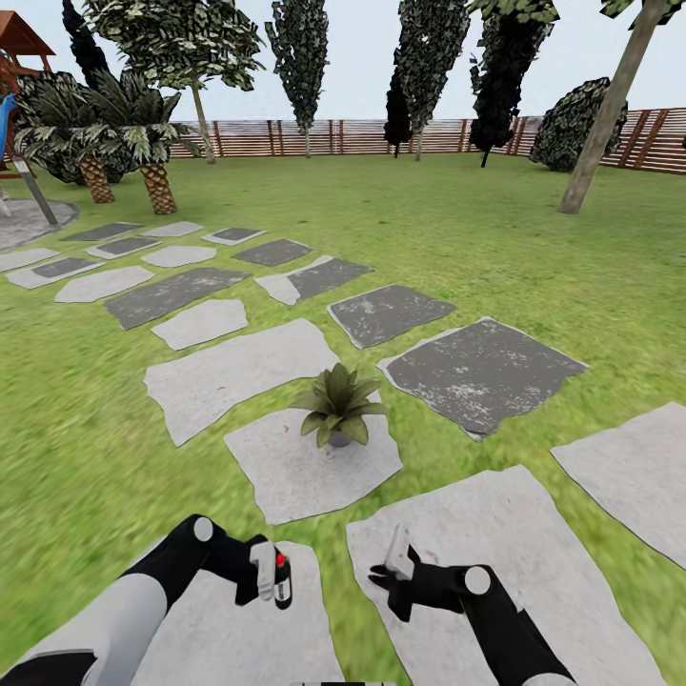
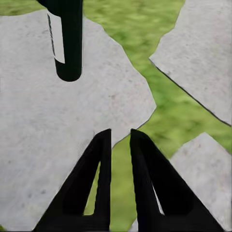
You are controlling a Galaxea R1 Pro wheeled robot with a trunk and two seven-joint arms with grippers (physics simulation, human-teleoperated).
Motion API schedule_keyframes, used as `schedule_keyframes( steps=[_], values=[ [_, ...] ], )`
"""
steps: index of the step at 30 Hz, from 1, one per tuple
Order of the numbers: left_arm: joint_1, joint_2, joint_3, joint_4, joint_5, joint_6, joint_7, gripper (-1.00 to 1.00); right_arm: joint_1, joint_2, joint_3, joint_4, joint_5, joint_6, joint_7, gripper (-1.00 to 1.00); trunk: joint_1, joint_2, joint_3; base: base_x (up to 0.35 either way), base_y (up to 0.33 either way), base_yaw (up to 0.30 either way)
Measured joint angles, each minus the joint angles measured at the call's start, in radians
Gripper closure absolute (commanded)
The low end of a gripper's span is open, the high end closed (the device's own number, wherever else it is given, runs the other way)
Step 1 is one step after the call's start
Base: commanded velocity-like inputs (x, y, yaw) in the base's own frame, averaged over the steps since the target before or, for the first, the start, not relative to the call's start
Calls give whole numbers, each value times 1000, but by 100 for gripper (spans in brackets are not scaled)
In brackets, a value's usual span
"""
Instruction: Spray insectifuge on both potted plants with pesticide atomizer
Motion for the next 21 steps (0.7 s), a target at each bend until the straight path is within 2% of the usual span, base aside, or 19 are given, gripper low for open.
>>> schedule_keyframes(
  steps=[3, 6, 10, 12, 15, 21],
  values=[
    [0, -2, 0, 0, -3, 0, -14, 100, -1, 0, 0, -4, 0, 0, 4, 100, 0, 0, 0, 0, 0, 0],
    [0, -15, -9, 0, -9, 0, -18, 100, -2, 1, 0, -9, -1, 0, 4, 100, 0, 0, 0, 0, 0, 0],
    [0, -38, -68, 1, -24, 3, -19, 100, -2, 11, 10, -23, -1, 0, 5, 100, 0, 0, 0, 0, 0, 0],
    [0, -51, -79, 1, -25, 3, -19, 100, -2, 13, 22, -28, -2, 1, 5, 100, 0, 0, 0, 0, 0, 0],
    [0, -78, -86, 1, -26, 2, -19, 100, -2, 20, 47, -45, -5, 2, 5, 100, 0, 0, 0, 0, 0, 0],
    [0, -106, -89, 1, -27, 3, -18, 100, -2, 35, 59, -55, -5, 2, 5, 100, 0, 0, 0, 0, 0, 0]
  ],
)
